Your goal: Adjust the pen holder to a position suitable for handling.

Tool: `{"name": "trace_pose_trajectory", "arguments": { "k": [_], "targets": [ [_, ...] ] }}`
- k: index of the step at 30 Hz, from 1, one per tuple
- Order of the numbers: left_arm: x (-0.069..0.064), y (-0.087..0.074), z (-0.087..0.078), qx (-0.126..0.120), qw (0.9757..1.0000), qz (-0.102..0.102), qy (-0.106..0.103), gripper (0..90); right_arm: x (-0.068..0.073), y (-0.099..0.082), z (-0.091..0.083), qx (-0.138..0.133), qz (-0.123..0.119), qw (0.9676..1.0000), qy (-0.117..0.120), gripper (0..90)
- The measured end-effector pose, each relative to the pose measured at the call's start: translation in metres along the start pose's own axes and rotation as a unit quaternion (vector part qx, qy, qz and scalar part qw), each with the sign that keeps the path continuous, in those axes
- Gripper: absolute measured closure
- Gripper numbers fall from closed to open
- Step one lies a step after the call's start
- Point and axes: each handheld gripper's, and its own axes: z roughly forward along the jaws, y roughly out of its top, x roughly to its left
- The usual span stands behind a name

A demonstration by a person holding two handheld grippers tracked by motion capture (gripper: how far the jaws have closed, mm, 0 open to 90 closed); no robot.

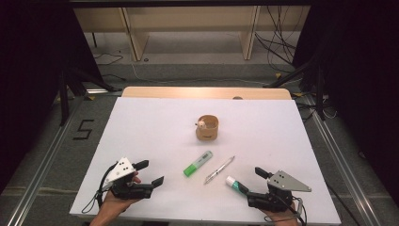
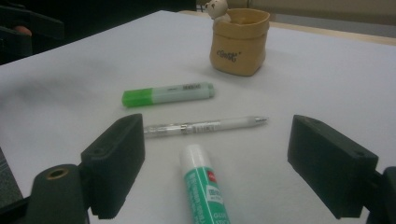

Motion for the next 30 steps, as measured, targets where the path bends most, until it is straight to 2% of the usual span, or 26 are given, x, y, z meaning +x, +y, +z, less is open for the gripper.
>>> {"name": "trace_pose_trajectory", "arguments": {
  "k": [14,21,25,27,29,30],
  "targets": [
    [0.001,0.002,0.010,0.011,0.9998,-0.014,-0.001,15.4,-0.001,-0.001,0.000,0.000,0.000,1.0000,-0.007,20.2],
    [0.007,0.018,0.022,0.023,0.9996,-0.012,-0.007,15.7,-0.002,0.000,-0.001,-0.008,0.007,0.9999,-0.007,20.4],
    [0.012,0.028,0.035,0.028,0.9996,-0.002,0.011,17.6,-0.002,0.000,-0.001,-0.008,0.007,0.9999,-0.008,20.4],
    [0.015,0.032,0.043,0.032,0.9992,0.002,0.025,23.3,-0.002,0.000,-0.001,-0.008,0.008,0.9999,-0.009,20.4],
    [0.016,0.034,0.047,0.035,0.9990,0.003,0.028,29.5,-0.003,0.000,-0.001,-0.009,0.009,0.9999,-0.008,20.4],
    [0.019,0.038,0.055,0.037,0.9985,0.003,0.039,33.8,-0.003,0.000,-0.001,-0.009,0.008,0.9999,-0.008,20.4]
  ]
}}
